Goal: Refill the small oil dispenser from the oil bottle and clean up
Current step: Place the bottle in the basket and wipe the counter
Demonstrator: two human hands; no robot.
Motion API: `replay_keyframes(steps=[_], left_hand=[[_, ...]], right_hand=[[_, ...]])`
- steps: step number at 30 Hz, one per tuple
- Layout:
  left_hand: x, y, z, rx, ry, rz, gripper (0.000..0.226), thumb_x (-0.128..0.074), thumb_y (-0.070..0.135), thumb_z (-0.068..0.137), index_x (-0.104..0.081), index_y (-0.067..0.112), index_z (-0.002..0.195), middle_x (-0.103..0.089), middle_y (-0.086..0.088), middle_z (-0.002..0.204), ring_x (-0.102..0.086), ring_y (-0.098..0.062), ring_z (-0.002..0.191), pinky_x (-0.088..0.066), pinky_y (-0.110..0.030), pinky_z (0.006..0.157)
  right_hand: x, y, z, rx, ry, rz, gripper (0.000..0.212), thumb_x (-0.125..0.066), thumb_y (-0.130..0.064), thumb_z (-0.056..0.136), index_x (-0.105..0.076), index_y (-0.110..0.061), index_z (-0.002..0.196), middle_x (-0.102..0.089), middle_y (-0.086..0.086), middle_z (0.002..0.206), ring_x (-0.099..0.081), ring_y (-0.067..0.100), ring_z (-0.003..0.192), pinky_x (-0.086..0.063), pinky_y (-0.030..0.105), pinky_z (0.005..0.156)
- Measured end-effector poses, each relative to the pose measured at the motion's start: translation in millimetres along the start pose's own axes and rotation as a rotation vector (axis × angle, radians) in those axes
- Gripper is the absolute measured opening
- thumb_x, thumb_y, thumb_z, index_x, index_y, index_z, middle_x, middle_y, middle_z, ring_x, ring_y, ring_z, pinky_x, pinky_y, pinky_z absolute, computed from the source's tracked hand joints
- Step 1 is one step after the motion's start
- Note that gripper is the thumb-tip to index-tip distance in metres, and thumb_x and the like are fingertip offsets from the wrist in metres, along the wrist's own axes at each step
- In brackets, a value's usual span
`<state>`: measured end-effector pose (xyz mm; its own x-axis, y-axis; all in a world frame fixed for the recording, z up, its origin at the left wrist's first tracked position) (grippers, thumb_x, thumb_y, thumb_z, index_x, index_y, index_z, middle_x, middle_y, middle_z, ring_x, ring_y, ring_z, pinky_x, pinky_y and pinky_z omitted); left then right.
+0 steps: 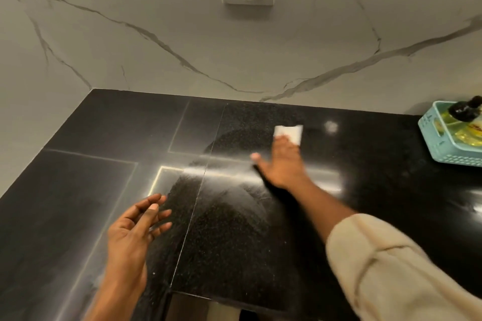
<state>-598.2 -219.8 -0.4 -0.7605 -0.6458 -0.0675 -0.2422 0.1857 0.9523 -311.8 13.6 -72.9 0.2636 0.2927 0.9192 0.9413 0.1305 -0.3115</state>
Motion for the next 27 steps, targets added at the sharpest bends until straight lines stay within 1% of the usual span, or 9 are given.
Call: replay_keyframes(steps=[3,7,9,11,13,16,19,22,27], left_hand=[[-10.0,-2.7,-4.4,0.001,-0.028,-0.009,0.032,-0.064,0.010,0.100,-0.070,-0.003,0.129,-0.079,-0.016,0.123,-0.072,-0.037,0.105,-0.067,-0.029,0.073],[-33.1,-4.0,-2.3,0.012,-0.057,-0.012,0.028,-0.066,0.011,0.099,-0.073,0.001,0.125,-0.079,-0.016,0.123,-0.071,-0.037,0.107,-0.066,-0.026,0.071],[-47.8,-4.9,2.1,0.022,-0.092,-0.006,0.026,-0.064,0.010,0.102,-0.073,0.004,0.125,-0.079,-0.014,0.123,-0.073,-0.033,0.106,-0.067,-0.026,0.072],[-61.0,-1.9,4.0,0.014,-0.131,-0.006,0.026,-0.063,0.010,0.103,-0.072,0.003,0.127,-0.079,-0.014,0.123,-0.075,-0.029,0.102,-0.067,-0.026,0.072],[-72.9,1.3,0.9,-0.005,-0.177,-0.004,0.035,-0.067,0.016,0.098,-0.071,0.002,0.130,-0.080,-0.012,0.123,-0.076,-0.026,0.099,-0.068,-0.028,0.073],[-73.5,2.0,1.2,-0.017,-0.198,0.024,0.029,-0.063,0.009,0.104,-0.070,-0.001,0.131,-0.079,-0.014,0.123,-0.074,-0.030,0.102,-0.068,-0.030,0.075],[-62.0,-2.9,4.5,-0.007,-0.188,0.037,0.028,-0.059,0.005,0.107,-0.069,-0.002,0.132,-0.077,-0.017,0.127,-0.073,-0.035,0.107,-0.067,-0.031,0.076],[-45.4,-8.8,8.1,0.007,-0.160,0.039,0.030,-0.058,0.004,0.107,-0.067,-0.004,0.134,-0.074,-0.021,0.132,-0.075,-0.028,0.099,-0.067,-0.029,0.075],[-30.9,-17.1,8.0,0.022,-0.146,0.047,0.029,-0.058,0.004,0.107,-0.068,-0.003,0.134,-0.075,-0.019,0.130,-0.076,-0.022,0.094,-0.067,-0.029,0.075]], right_hand=[[-50.4,-115.1,-39.5,0.362,-0.139,0.059,0.113,-0.034,-0.086,0.092,-0.010,-0.005,0.167,-0.009,0.020,0.175,-0.009,0.035,0.163,-0.008,0.045,0.131],[-126.8,-198.8,-142.3,0.788,-0.400,0.026,0.095,-0.029,-0.076,0.084,-0.054,-0.008,0.147,-0.053,0.019,0.150,-0.042,0.035,0.145,-0.034,0.048,0.124],[-142.1,-199.1,-179.6,0.891,-0.429,-0.093,0.102,-0.018,-0.076,0.091,-0.044,0.000,0.154,-0.044,0.025,0.159,-0.031,0.035,0.153,-0.022,0.048,0.127],[-116.7,-177.9,-178.6,0.869,-0.314,-0.035,0.096,-0.039,-0.074,0.099,-0.034,0.002,0.157,-0.039,0.026,0.161,-0.032,0.037,0.153,-0.024,0.048,0.128],[-74.4,-128.4,-143.8,0.664,-0.147,0.103,0.095,-0.050,-0.076,0.095,-0.034,-0.007,0.158,-0.042,0.019,0.161,-0.039,0.036,0.148,-0.030,0.045,0.126],[-21.5,7.1,-90.4,0.219,-0.018,0.110,0.106,-0.028,-0.089,0.091,-0.020,-0.017,0.167,-0.023,0.008,0.174,-0.021,0.027,0.161,-0.015,0.041,0.132],[8.1,166.1,-106.8,-0.173,0.079,-0.046,0.103,-0.017,-0.085,0.095,-0.024,-0.010,0.166,-0.028,0.014,0.172,-0.022,0.028,0.161,-0.018,0.044,0.132],[25.9,286.6,-182.4,-0.495,0.114,-0.119,0.121,0.004,-0.088,0.088,-0.024,0.002,0.163,-0.028,0.024,0.169,-0.024,0.035,0.160,-0.021,0.049,0.131],[32.6,348.4,-260.5,-0.876,0.107,0.110,0.150,0.017,-0.104,0.063,-0.007,0.003,0.166,-0.005,0.024,0.175,-0.006,0.035,0.164,-0.005,0.048,0.133]])
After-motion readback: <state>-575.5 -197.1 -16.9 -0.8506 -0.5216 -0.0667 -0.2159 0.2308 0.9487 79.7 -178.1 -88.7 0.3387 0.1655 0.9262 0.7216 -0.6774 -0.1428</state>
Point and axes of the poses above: each hand's wrist, its own z-axis towards the middle knuckle, its own x-axis out of the back of the hand, y = z × x, the point moved 4 cm from there along z, towards the middle knuckle
